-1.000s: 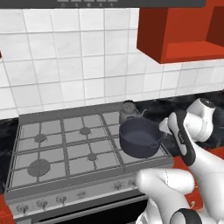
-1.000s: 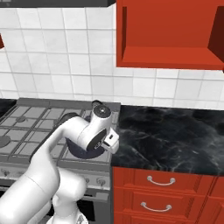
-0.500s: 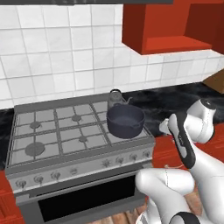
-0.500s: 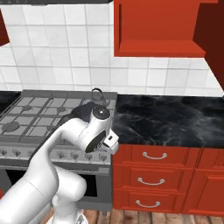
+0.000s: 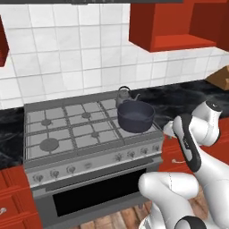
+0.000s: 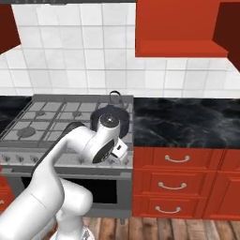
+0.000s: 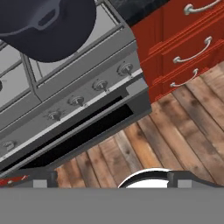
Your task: Pick the kettle from the cabinet and place it on a stove burner. Then pick the pot from the counter and place it on another stove burner. Finally, turn both burners on.
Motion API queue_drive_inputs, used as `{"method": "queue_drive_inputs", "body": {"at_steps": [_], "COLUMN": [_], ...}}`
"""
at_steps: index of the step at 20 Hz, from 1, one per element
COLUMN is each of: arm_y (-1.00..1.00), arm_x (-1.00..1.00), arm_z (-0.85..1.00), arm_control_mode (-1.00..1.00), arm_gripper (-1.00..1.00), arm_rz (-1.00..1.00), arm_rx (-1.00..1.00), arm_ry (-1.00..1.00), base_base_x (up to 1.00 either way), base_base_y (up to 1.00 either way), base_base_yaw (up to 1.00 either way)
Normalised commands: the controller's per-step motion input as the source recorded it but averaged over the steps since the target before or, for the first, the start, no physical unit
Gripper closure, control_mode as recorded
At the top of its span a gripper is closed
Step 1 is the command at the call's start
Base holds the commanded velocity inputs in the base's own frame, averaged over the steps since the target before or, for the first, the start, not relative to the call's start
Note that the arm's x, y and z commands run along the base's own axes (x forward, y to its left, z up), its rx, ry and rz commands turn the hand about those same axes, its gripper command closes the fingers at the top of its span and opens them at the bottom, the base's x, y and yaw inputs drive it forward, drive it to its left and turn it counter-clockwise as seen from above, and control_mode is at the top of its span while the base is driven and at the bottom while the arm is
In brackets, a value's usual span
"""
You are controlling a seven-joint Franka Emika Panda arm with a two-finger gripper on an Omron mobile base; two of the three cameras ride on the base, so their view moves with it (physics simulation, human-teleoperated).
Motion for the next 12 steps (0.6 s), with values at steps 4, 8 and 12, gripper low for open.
{"method": "queue_drive_inputs", "body": {"at_steps": [4, 8, 12], "arm_y": [0.00, 0.00, 0.00], "arm_x": [0.00, 0.00, 0.00], "arm_z": [0.00, 0.00, 0.00], "arm_control_mode": [1.00, 1.00, 1.00], "arm_gripper": [-1.00, -1.00, -1.00], "arm_rz": [0.00, 0.00, 0.00], "arm_rx": [0.00, 0.00, 0.00], "arm_ry": [0.00, 0.00, 0.00], "base_base_x": [-0.13, -0.01, 0.03], "base_base_y": [0.58, 0.49, 0.50], "base_base_yaw": [-0.09, -0.06, -0.09]}}
